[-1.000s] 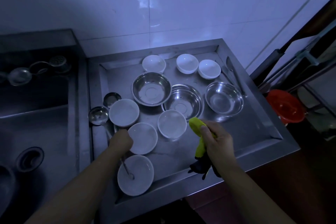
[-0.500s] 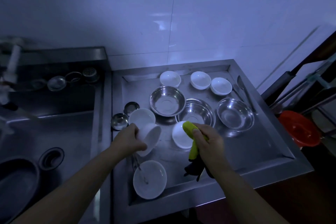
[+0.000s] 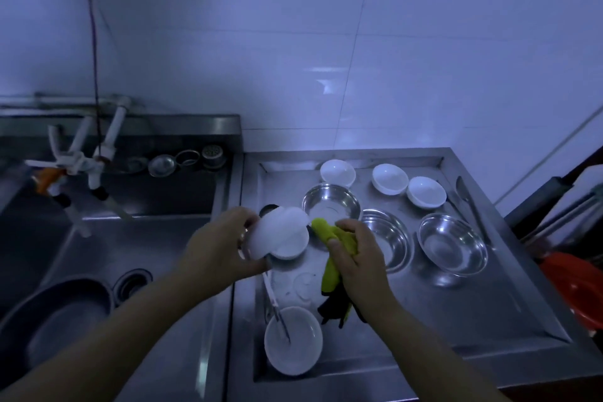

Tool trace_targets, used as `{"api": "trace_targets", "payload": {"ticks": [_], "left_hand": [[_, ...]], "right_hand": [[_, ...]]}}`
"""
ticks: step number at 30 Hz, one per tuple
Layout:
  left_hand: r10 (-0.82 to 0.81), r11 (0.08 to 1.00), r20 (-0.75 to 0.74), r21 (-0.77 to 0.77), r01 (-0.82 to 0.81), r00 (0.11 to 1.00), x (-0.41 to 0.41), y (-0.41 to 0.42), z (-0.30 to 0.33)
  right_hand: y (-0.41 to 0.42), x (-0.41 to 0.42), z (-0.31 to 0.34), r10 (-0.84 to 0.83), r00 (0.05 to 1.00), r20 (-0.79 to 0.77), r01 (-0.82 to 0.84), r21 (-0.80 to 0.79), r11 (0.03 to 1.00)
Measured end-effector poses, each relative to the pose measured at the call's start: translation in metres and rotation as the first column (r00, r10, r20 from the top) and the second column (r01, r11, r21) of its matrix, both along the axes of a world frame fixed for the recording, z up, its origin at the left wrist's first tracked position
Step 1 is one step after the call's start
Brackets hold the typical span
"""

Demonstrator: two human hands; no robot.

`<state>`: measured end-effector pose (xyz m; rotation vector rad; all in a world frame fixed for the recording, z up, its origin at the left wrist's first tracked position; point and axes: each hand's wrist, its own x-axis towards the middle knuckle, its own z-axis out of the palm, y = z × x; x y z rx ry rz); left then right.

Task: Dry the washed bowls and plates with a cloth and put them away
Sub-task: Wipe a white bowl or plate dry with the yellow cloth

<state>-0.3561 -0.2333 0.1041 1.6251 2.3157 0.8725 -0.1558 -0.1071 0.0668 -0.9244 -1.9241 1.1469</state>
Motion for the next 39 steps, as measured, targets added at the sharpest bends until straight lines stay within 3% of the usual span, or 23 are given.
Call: {"api": "trace_targets", "payload": {"ticks": [2,5,8,11,13,18,20,22,25,28,30,32,35,39], "left_hand": [[0.049,0.996,0.175,0.060,-0.060,0.983,-0.003,-0.002,0.009],[0.080,0.973,0.428,0.162,-0.163,0.900,-0.007,0.000,0.020],[0.077,0.943,0.604,0.215,-0.255,0.794,-0.003,0.003,0.030],[0.084,0.907,0.741,0.219,-0.359,0.666,0.006,0.010,0.042],[0.125,0.887,0.715,0.230,-0.401,0.688,0.012,0.017,0.050],[0.106,0.854,0.746,0.271,-0.445,0.657,0.026,0.031,0.061],[0.083,0.855,0.755,0.282,-0.436,0.650,0.027,0.033,0.065],[0.038,0.876,0.688,0.326,-0.356,0.725,0.023,0.034,0.067],[-0.062,0.919,0.580,0.350,-0.180,0.812,0.014,0.034,0.074],[-0.092,0.981,0.431,0.195,0.007,0.897,0.001,0.037,0.087],[-0.118,0.992,0.375,0.095,0.088,0.919,-0.004,0.043,0.098],[-0.111,0.989,0.350,0.129,0.070,0.930,-0.006,0.049,0.105],[-0.011,0.972,0.351,0.224,-0.073,0.936,0.002,0.055,0.105],[0.103,0.906,0.457,0.323,-0.272,0.883,0.013,0.061,0.096]], "right_hand": [[-0.004,-0.010,0.010,-0.010,0.996,-0.087,0.016,0.076,0.997],[-0.008,-0.025,0.024,0.081,0.980,-0.179,-0.006,0.384,0.924],[-0.006,-0.044,0.036,0.209,0.970,-0.124,-0.063,0.704,0.708],[-0.005,-0.062,0.044,0.137,0.989,0.051,-0.111,0.872,0.477],[-0.010,-0.067,0.048,0.084,0.992,0.097,-0.125,0.879,0.460],[-0.040,-0.078,0.057,0.151,0.988,0.012,-0.102,0.788,0.607],[-0.043,-0.077,0.059,0.190,0.982,0.005,-0.117,0.804,0.583],[-0.033,-0.071,0.060,0.210,0.975,0.068,-0.160,0.870,0.466],[0.000,-0.055,0.067,0.216,0.964,0.154,-0.192,0.967,0.168],[0.039,-0.040,0.079,0.252,0.926,0.281,-0.259,0.959,-0.116],[0.055,-0.038,0.086,0.259,0.905,0.338,-0.293,0.936,-0.197],[0.053,-0.045,0.087,0.236,0.939,0.250,-0.226,0.966,-0.126],[0.027,-0.058,0.077,0.143,0.986,0.081,-0.096,0.990,0.100],[-0.005,-0.074,0.067,0.094,0.996,0.007,-0.041,0.930,0.364]]}}
